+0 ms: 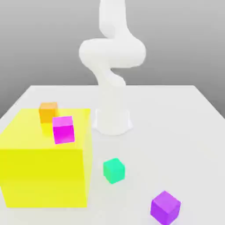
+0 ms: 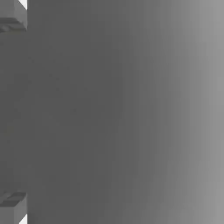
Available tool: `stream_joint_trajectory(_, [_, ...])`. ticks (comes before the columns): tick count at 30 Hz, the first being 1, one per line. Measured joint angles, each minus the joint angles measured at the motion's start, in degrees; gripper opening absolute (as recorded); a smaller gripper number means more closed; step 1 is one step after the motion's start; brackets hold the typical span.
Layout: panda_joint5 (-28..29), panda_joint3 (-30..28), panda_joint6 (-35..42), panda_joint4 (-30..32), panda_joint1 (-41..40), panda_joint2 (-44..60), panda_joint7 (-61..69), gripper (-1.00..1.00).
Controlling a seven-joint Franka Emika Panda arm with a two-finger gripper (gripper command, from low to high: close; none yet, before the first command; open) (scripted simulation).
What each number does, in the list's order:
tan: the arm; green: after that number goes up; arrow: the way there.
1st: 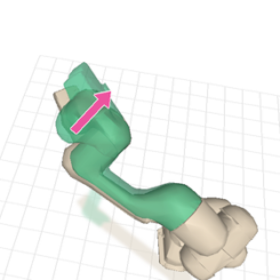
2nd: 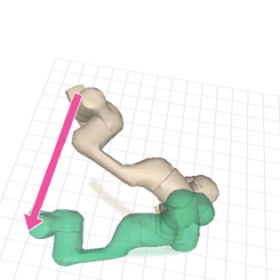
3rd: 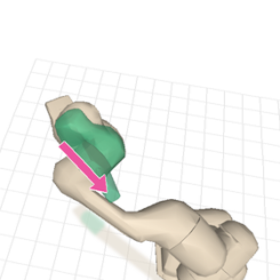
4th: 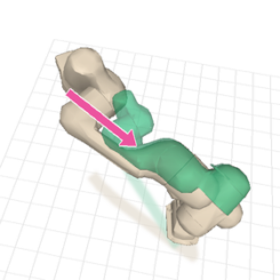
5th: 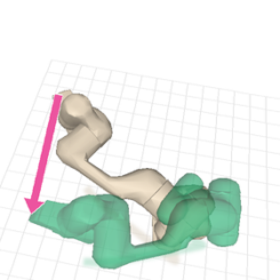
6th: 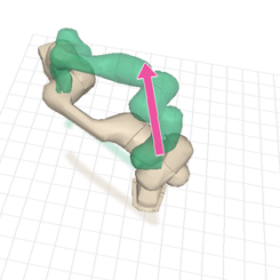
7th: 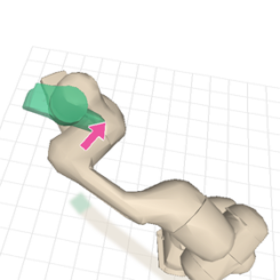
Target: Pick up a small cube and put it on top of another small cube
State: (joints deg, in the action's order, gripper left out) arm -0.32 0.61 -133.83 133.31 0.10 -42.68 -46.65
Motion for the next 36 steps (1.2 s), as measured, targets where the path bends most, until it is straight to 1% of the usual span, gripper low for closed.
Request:
stream_joint_trajectory(6, [-3.54,1.29,-7.62,8.01,-1.39,10.0,-8.05,0.0])
stream_joint_trajectory(12, [-5.27,4.91,-15.57,16.49,-2.89,20.11,-18.42,0.0])
stream_joint_trajectory(21, [-3.01,11.14,-26.31,28.88,-6.83,32.37,-38.45,0.0])
stream_joint_trajectory(25, [0.91,12.85,-30.37,34.16,-9.3,36.47,-49.82,0.0])
stream_joint_trajectory(27, [-1.06,12.5,-31.31,36.37,-9.87,36.87,-53.4,0.0])
stream_joint_trajectory(28, [-2.91,12.05,-31.51,37.22,-9.86,36.81,-54.45,0.0])
stream_joint_trajectory(30, [-4.21,11.64,-32.06,37.41,-9.96,37.55,-55.12,0.0])
stream_joint_trajectory(36, [-3.6,11.32,-34.63,35.94,-10.71,41.37,-55.39,0.0])
